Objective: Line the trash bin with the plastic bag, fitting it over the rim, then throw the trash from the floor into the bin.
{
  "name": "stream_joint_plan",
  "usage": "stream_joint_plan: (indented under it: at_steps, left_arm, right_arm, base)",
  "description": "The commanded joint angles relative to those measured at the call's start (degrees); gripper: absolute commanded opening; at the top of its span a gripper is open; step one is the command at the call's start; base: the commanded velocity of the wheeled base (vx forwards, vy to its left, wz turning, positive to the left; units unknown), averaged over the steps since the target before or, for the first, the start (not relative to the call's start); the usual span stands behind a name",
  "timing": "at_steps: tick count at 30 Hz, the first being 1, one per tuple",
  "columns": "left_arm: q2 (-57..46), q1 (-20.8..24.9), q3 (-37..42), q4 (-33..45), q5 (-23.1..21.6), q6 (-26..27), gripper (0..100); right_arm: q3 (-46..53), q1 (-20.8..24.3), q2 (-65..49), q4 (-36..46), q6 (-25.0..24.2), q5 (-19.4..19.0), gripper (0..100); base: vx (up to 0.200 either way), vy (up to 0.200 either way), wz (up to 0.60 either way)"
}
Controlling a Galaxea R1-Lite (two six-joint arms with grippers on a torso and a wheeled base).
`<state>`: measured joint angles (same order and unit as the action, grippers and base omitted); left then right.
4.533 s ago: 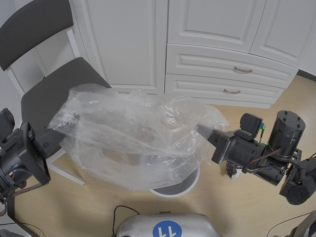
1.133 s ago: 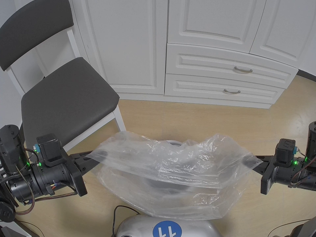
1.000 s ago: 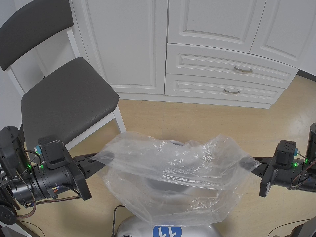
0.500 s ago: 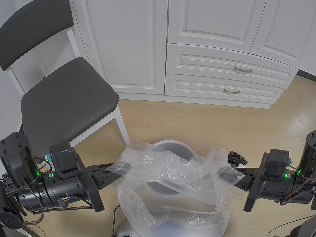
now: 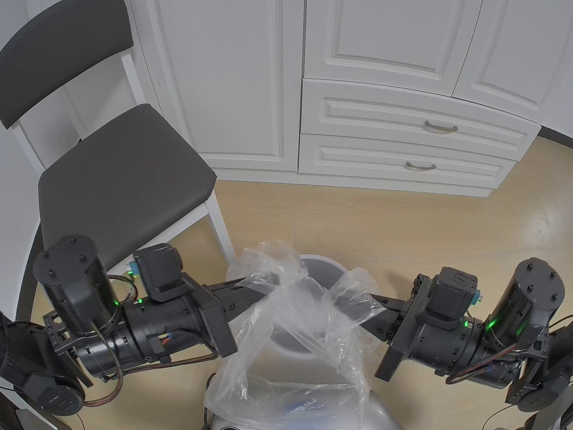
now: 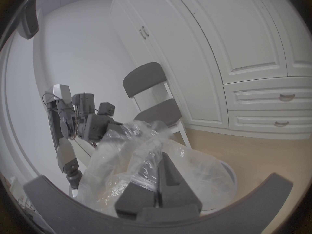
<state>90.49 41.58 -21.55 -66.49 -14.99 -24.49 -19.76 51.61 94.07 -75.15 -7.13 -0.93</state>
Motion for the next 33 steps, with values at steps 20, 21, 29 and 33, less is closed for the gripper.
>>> stream_joint_plan:
  at_steps: [20,21,29,33]
  left_arm:
    - [23.0,-0.1,-11.0,-5.2,0.2,-10.0,0]
    - [23.4,-0.1,-11.1,-5.5,0.2,-10.0,0]
    - [23.6,-0.1,-10.4,-8.6,1.3,-9.9,0]
    - [21.3,0.3,-10.0,-8.6,1.8,-9.9,0]
  right_arm:
    - [-4.5,-6.1,23.6,-14.8,-14.8,-0.6,0]
    - [-5.0,-6.6,24.4,-14.8,-15.5,-0.7,0]
    - [-9.9,-9.9,30.3,-14.8,-22.4,-1.3,0]
    - [-9.9,-11.4,30.8,-14.8,-22.5,-2.9,0]
  base:
    - [0.0,0.0,0.0]
    - [0.0,0.0,0.0]
    - [0.0,0.0,0.0]
    - [0.0,0.0,0.0]
